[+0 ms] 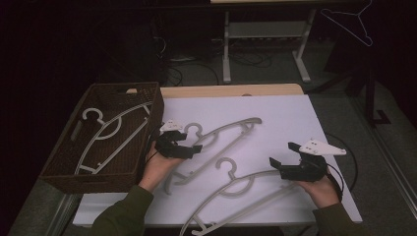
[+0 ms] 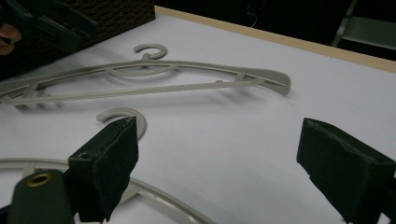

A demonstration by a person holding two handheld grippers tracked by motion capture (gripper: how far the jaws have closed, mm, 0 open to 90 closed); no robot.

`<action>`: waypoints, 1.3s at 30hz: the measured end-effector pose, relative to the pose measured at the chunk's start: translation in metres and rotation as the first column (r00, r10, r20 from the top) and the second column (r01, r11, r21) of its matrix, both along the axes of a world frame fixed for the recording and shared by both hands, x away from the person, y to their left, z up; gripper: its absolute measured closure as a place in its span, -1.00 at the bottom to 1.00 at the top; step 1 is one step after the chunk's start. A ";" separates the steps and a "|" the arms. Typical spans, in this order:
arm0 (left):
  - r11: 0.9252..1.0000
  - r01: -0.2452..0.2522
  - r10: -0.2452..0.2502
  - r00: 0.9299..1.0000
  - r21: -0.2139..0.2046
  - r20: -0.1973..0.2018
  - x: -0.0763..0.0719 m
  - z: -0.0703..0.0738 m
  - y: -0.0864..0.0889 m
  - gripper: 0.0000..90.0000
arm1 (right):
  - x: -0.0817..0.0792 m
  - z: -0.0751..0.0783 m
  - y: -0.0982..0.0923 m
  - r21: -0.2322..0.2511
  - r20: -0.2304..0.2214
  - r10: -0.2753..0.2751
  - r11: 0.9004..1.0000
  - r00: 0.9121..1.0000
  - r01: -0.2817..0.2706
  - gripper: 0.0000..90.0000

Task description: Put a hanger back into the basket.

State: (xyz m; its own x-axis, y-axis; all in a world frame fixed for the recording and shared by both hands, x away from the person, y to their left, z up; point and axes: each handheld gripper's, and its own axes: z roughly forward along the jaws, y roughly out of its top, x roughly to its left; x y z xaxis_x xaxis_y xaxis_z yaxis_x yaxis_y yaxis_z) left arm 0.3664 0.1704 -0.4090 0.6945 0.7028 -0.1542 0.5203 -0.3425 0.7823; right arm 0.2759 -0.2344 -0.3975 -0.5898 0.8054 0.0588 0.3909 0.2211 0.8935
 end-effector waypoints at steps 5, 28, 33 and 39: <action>0.998 -0.012 0.013 1.000 0.055 -0.022 0.007 -0.012 -0.001 -0.39 | 0.001 0.000 0.000 0.001 -0.005 0.000 1.000 1.000 0.000 -0.73; 0.996 -0.038 0.042 0.998 0.077 -0.054 0.010 -0.022 0.003 -0.22 | 0.047 0.004 0.047 -0.007 -0.127 0.047 0.999 0.991 -0.048 0.40; 0.997 -0.033 0.038 0.998 0.075 -0.056 0.010 -0.022 0.003 -0.24 | 0.075 -0.003 0.070 -0.031 -0.159 0.068 0.997 0.985 -0.073 0.92; 0.997 -0.033 0.037 0.998 0.069 -0.051 0.010 -0.022 0.004 -0.24 | 0.104 -0.018 0.094 -0.068 -0.202 0.061 0.995 0.977 -0.076 0.99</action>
State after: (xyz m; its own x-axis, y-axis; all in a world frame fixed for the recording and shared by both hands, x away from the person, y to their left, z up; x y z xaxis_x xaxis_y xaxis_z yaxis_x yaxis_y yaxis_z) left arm 0.3763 0.1741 -0.4305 0.6617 0.7365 -0.1403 0.5723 -0.3753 0.7291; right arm 0.3801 -0.1403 -0.4150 -0.6259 0.7703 0.1222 0.5413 0.3163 0.7790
